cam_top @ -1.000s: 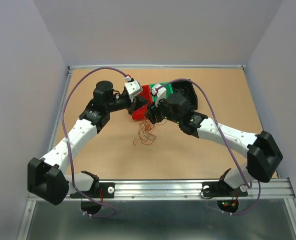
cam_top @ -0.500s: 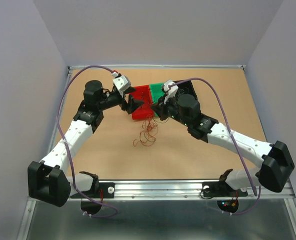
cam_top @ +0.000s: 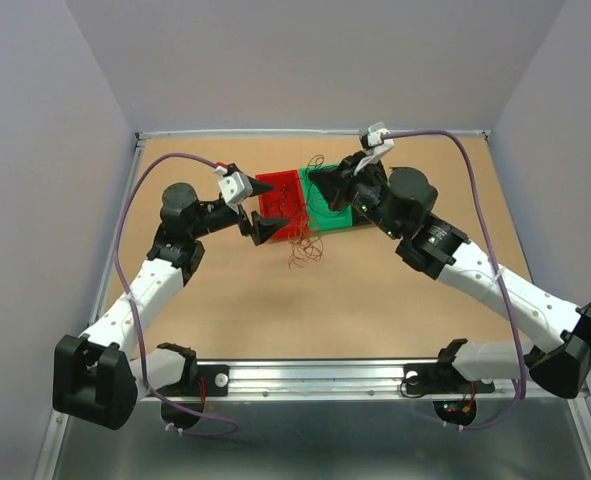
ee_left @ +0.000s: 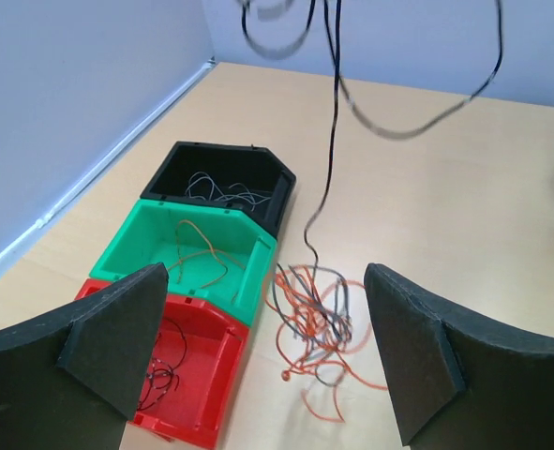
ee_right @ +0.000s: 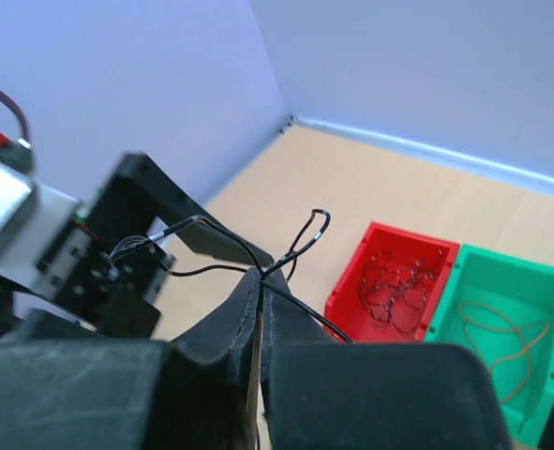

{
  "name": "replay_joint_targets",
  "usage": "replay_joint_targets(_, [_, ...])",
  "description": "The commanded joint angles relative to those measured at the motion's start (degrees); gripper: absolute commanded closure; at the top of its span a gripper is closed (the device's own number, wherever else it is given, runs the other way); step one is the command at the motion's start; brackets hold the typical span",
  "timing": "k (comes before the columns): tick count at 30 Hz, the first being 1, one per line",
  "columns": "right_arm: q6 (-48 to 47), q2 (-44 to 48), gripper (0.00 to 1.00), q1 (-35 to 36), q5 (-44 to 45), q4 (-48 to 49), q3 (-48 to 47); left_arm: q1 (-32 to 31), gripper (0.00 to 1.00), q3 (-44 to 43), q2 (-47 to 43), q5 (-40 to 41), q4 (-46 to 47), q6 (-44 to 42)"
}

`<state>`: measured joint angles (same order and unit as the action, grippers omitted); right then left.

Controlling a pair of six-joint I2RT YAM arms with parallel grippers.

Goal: Untangle the cables

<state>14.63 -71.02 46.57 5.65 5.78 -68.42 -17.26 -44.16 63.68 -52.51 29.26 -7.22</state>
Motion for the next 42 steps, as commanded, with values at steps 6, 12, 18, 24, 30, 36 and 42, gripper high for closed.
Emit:
replay_joint_targets(6, [5.3, 1.6, 0.99, 0.3, -4.4, 0.8, -9.2, -7.9, 0.02, 0.3, 5.0, 1.5, 12.1, -1.7])
replay_joint_targets(12, [5.9, 1.1, 1.00, 0.3, -5.3, 0.8, -10.6, -13.5, 0.08, -2.9, 9.6, 13.1, 15.7, -2.1])
replay_joint_targets(18, [6.5, 1.4, 1.00, 0.3, -6.8, 0.9, -12.5, -14.2, 0.30, -3.6, 15.5, 14.7, 15.9, -0.9])
replay_joint_targets(24, [5.2, 6.5, 1.00, 0.3, 2.3, 0.9, -16.0, -14.3, 0.55, -3.0, 19.0, 10.6, 10.0, -3.0])
replay_joint_targets(30, [2.2, 8.8, 0.99, 0.2, 9.1, -0.5, -27.0, -15.2, 0.59, -3.7, 20.5, 8.3, 1.7, -7.5])
replay_joint_targets(36, [0.8, 7.2, 0.99, 0.3, 11.1, -1.6, -32.2, -18.8, 0.62, -4.2, 22.4, 13.0, -11.0, -13.6])
replay_joint_targets(42, [0.7, 5.5, 1.00, 0.2, 11.9, -2.2, -29.3, -18.2, 0.51, 1.3, 8.0, 20.5, -12.9, -14.8])
